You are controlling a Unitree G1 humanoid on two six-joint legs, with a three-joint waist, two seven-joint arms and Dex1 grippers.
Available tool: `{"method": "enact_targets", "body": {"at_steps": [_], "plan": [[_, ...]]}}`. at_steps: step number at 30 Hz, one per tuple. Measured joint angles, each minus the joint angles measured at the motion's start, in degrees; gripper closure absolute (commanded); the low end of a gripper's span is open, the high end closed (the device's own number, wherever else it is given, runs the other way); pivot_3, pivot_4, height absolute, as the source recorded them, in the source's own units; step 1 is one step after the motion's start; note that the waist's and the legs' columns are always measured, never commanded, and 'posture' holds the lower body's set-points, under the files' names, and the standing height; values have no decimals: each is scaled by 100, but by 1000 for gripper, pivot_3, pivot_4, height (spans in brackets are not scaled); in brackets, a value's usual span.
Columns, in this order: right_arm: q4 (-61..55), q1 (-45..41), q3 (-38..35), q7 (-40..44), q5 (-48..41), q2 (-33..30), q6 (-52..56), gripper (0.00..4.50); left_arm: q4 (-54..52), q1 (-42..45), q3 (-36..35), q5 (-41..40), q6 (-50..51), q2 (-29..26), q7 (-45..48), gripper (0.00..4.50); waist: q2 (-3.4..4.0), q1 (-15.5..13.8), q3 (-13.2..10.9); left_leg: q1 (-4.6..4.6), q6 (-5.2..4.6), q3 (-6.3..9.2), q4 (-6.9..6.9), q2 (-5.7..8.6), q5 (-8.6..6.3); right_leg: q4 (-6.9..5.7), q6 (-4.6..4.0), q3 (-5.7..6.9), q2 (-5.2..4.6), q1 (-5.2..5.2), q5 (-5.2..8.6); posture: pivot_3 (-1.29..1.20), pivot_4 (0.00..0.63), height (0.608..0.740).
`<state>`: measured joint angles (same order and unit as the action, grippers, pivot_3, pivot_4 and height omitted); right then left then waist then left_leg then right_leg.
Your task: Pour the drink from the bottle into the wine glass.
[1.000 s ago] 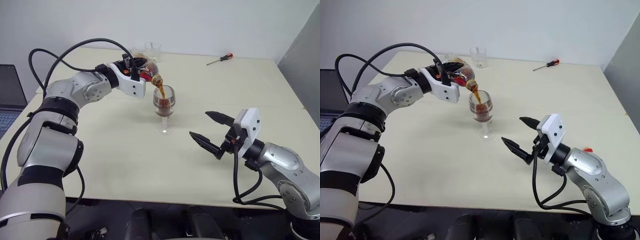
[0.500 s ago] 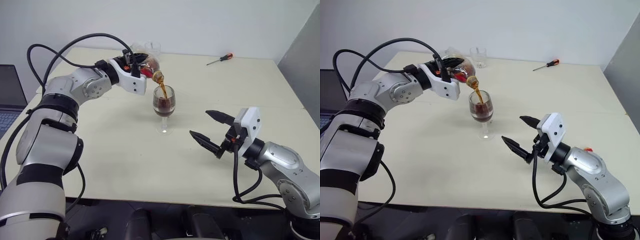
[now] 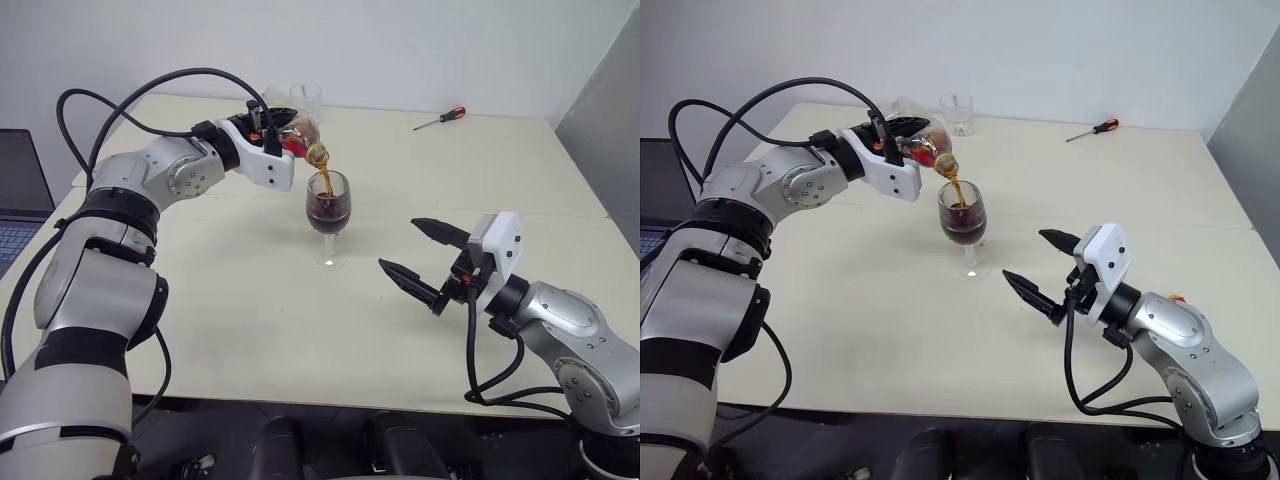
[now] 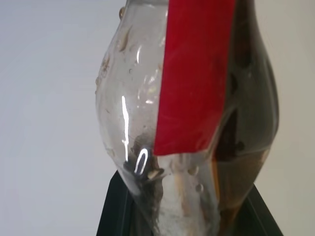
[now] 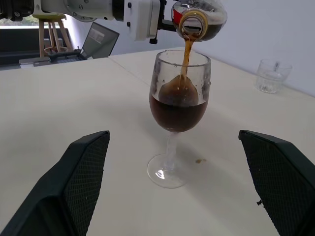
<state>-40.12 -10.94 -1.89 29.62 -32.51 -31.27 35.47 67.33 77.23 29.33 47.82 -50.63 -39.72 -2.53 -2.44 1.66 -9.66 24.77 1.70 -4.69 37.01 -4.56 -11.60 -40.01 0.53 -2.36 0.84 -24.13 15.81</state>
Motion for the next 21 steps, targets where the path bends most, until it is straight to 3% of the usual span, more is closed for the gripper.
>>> {"method": "enact_targets", "body": {"at_steps": [5,12,18,21], "plan": [[33,-78,1,-25,22,56,1,0,113,-14,-226,-461,5,94,354,3744,0,0,0,0,0,0,1,0,0,-1,-1,1,0,0,-1,0,150,740],[39,-267,60,-49,-21,107,24,0,195,-307,-1266,-2104,186,453,1835,3745,1,5,0,-1,1,-1,3,-1,1,-5,-3,0,1,0,-2,0,150,740],[47,-606,88,-35,-60,75,122,0,162,-880,-2570,-3942,1161,782,3400,3755,1,21,0,-2,1,-1,6,-3,1,-11,-4,-1,3,-1,-2,0,150,740],[242,-1309,87,-142,-156,160,284,0,68,-1219,-3285,-4819,2048,930,3866,3757,1,40,0,-5,1,0,10,-3,1,-21,-4,-2,3,-1,-2,0,150,740]]}}
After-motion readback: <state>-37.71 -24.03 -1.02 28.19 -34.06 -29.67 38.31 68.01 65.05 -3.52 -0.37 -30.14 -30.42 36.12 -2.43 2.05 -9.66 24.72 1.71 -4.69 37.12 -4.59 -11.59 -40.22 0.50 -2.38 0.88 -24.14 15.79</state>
